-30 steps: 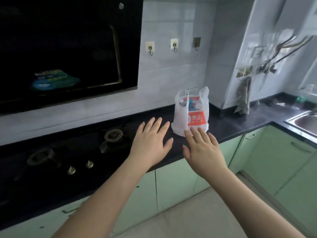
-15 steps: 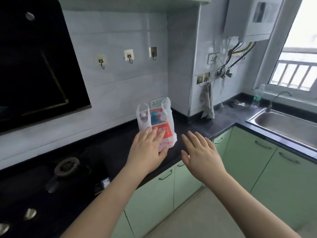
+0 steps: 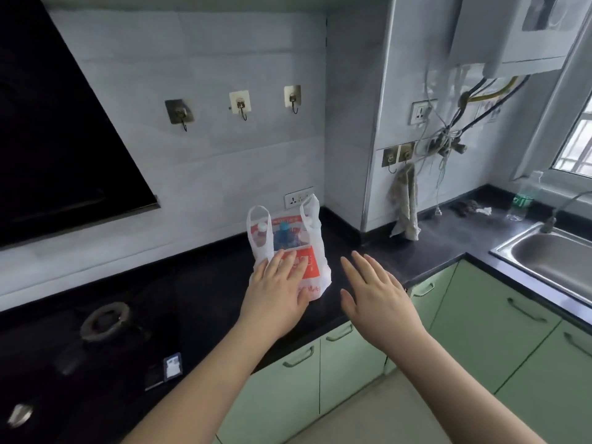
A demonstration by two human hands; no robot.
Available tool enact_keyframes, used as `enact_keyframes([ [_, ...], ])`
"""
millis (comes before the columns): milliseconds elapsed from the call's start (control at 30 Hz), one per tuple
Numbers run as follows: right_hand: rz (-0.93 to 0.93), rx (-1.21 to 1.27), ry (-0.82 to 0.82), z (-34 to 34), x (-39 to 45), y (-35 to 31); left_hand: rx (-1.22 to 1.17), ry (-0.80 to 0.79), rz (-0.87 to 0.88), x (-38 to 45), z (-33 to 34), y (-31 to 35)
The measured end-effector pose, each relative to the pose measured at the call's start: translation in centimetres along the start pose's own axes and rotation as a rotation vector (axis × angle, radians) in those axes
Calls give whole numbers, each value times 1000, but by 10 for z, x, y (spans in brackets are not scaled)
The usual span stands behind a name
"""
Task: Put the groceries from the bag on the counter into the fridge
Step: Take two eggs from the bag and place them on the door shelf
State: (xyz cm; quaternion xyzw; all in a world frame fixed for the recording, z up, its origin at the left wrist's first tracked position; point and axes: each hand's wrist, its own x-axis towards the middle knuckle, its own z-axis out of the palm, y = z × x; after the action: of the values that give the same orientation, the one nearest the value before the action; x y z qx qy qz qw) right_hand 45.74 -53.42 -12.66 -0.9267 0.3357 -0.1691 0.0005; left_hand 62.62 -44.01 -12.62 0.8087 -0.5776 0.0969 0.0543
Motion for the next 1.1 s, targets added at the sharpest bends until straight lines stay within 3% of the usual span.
enact_keyframes([
  [567,10,12,-109,62,157,10,-20,-77,-14,140,85,-53],
  [867,44,73,-141,111,216,5,-286,-165,-63,208,136,-89],
  [1100,-1,126,-189,142,247,2,-199,-152,-129,225,155,-115],
])
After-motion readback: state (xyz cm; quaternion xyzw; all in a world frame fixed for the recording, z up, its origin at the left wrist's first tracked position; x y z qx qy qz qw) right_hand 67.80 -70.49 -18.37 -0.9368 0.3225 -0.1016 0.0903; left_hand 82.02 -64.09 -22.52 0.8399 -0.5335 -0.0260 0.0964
